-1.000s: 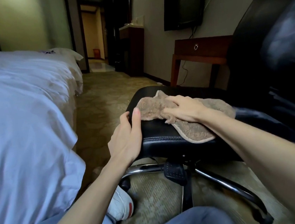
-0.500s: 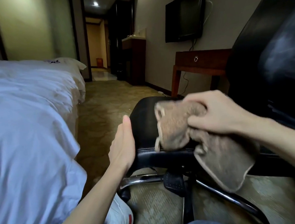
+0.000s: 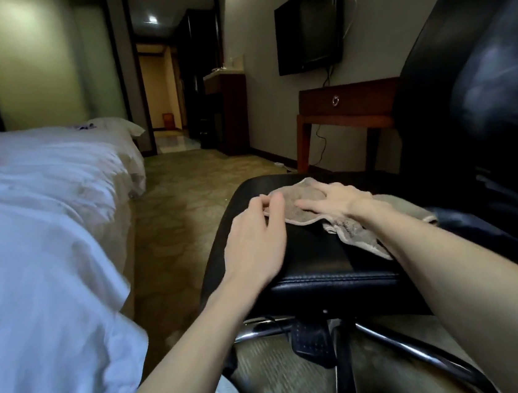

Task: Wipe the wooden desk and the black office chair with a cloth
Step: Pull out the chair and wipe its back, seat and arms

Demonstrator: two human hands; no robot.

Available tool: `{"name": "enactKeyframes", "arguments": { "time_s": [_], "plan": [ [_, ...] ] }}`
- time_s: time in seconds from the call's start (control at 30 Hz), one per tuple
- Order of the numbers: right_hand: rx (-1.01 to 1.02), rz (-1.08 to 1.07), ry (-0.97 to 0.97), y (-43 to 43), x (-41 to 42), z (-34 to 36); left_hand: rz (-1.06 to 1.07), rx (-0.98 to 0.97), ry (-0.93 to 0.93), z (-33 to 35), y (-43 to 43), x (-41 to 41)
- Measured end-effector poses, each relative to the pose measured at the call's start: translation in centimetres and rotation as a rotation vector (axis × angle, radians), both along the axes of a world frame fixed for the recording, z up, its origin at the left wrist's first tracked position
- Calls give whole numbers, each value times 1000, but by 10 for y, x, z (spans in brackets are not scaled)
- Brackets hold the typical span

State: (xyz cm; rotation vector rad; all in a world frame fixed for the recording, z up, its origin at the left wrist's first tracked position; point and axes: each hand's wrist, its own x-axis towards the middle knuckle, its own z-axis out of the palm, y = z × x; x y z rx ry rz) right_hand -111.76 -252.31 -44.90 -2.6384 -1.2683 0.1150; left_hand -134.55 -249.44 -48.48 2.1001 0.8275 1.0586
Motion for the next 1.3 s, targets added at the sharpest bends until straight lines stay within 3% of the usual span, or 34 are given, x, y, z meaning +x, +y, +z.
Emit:
{"name": "enactKeyframes", "arguments": {
  "time_s": [0.1,0.3,0.47,0.6,0.7,0.8,0.87,0.93,1.03,1.2,1.3],
  "plan": [
    [88,77,4,-15,-11,-2,92,131,118,-9,-2,-1],
    [269,271,27,-74,-58,1,140,164,-17,-12,-8,-4],
    [330,436,37,-117,-100,-9,87,-1,-235,-10,-5,-11],
    [322,513,126,-136,-110,-1,66,-208,-291,-8,6,-15],
    [372,459,15,-132,-93,28,86,-249,-279,-7,13,-15],
    [492,322,-297,-116,-62,64,100,-146,-202,-12,16,-12],
    [389,222,-440,-98,-37,85,117,-85,-185,-17,19,-10],
    [257,169,-354,-83,-14,98,137,-45,-167,-17,20,-10],
    [274,69,-84,-55,19,87,146,-18,-141,-19,25,-9],
    [5,-95,-69,-27,50,-2,166,46,-102,-25,31,-9],
    [56,-119,-87,-26,51,-14,174,50,-102,-25,34,-8]
  ]
}}
